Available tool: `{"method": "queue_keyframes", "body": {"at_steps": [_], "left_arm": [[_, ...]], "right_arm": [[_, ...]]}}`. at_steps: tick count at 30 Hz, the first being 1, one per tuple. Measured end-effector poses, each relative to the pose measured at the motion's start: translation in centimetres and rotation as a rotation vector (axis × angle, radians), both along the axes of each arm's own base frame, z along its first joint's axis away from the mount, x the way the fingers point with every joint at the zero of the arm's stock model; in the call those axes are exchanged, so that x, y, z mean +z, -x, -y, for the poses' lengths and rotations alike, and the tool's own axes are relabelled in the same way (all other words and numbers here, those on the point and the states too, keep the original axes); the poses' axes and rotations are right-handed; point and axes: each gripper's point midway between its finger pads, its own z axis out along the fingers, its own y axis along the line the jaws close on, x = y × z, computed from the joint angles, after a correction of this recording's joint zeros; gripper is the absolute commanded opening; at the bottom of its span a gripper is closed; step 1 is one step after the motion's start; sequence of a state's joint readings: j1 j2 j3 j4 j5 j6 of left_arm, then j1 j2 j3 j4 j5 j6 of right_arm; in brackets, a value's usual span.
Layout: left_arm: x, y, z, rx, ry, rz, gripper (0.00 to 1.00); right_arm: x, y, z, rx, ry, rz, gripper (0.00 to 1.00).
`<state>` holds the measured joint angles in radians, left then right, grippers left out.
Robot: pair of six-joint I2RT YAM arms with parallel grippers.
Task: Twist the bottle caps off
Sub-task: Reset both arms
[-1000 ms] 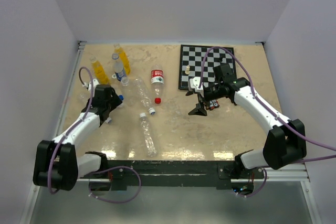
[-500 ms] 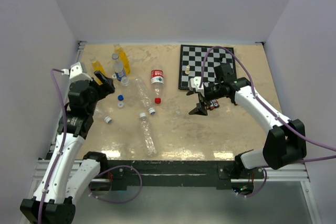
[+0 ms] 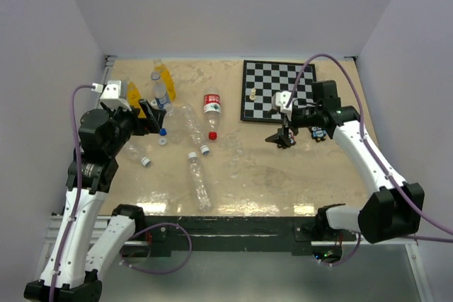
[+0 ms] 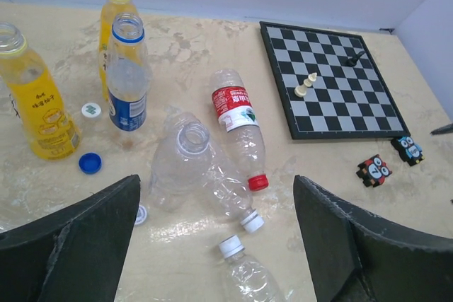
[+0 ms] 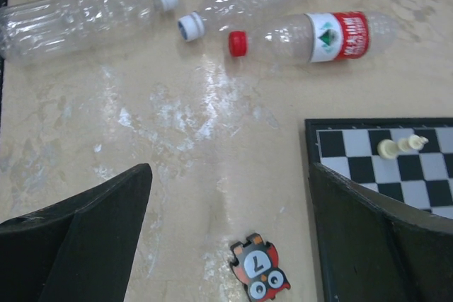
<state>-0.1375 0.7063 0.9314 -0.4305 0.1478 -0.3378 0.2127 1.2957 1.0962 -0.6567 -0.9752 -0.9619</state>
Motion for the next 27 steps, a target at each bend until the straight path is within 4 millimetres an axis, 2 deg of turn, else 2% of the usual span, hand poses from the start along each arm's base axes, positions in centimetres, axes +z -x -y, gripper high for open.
{"method": "queue_keyframes", "body": {"at_steps": [9,12,17,21,27], "left_arm": [[-0.2,0.9,-0.4,-0.012,-0.065,0.013,0.96],[-0.2,1.2,-0.7,-0.009,-0.083,0.018,1.0],[0.0,1.6,-1.2,0.017,-0.096,0.035,1.0],[0.4,2.1,-1.6,0.033,-0.098,0.051,1.0],[0.6,2.6,-1.8,0.04,-0.101,0.062,1.0]], "right_arm": [[7.3,-1.9,2.5,-0.312,-0.056,0.126,0.98],[10.1,-2.5,3.5,-0.44,-0.103,0.158,0.98],[14.5,-3.8,5.1,-0.649,-0.213,0.155,0.98],[16.7,-4.1,6.5,-0.726,-0.254,0.165,0.98],[18.9,-3.7,7.4,-0.721,-0.271,0.201,0.98]]}}
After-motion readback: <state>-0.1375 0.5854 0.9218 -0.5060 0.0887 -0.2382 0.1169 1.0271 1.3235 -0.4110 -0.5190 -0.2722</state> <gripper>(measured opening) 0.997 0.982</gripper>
